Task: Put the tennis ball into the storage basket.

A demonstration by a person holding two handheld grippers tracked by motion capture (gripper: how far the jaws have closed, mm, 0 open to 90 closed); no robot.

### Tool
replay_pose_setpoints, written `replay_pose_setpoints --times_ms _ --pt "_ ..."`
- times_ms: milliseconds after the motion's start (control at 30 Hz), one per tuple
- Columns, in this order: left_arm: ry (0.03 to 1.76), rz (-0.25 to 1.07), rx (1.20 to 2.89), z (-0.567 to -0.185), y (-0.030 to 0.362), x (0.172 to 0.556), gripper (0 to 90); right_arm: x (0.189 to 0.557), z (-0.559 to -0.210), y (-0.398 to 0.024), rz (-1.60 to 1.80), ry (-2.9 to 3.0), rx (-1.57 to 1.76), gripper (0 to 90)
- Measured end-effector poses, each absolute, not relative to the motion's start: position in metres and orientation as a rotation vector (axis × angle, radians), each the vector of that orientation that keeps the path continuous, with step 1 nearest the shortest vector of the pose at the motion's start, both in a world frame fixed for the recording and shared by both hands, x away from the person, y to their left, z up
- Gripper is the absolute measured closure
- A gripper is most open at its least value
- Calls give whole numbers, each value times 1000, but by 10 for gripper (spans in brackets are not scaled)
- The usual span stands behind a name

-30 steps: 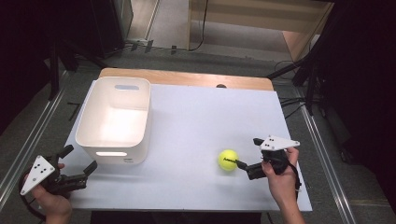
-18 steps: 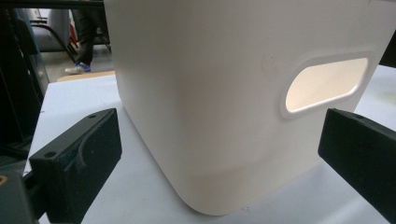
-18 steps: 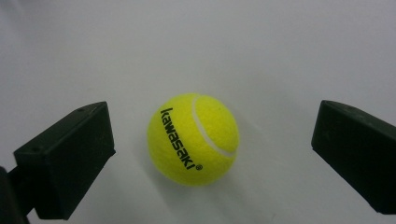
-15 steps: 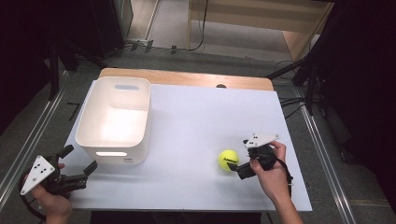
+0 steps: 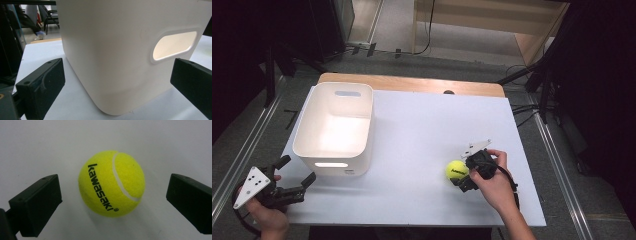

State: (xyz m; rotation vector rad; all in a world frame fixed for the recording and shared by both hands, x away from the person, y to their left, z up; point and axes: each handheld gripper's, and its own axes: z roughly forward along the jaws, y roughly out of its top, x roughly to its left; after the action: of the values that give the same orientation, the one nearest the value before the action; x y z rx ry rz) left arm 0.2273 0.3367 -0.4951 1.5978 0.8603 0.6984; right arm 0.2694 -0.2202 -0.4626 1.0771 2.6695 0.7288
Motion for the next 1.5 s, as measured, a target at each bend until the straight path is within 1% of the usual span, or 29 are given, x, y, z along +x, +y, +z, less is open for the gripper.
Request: replay_pose_setpoints --times_ms 33,67,633,667,700,800,833,1167,1500 --pt "861 698 1595 -495 336 227 0 269 -463 -220 729 2670 1077 2" --pt "860 699 1596 -495 336 227 0 270 -463 -219 719 2676 1077 62" --pt "856 699 1601 -495 336 227 0 277 -471 -203 583 2763 1058 69" --pt "856 700 1602 -495 336 227 0 279 -471 -203 556 2758 1052 122" --pt "856 701 1605 -495 336 227 0 279 -471 -203 548 2755 1053 144" --pt "855 702 1605 -495 336 227 0 280 -473 -204 535 2757 1063 149" --pt "856 703 1606 -495 336 227 0 281 -475 -205 524 2757 1060 222" --pt "855 702 1605 -495 336 227 0 282 -474 -204 534 2766 1078 235" --pt "850 701 1609 -495 335 228 0 286 -459 -203 572 2779 1045 235"
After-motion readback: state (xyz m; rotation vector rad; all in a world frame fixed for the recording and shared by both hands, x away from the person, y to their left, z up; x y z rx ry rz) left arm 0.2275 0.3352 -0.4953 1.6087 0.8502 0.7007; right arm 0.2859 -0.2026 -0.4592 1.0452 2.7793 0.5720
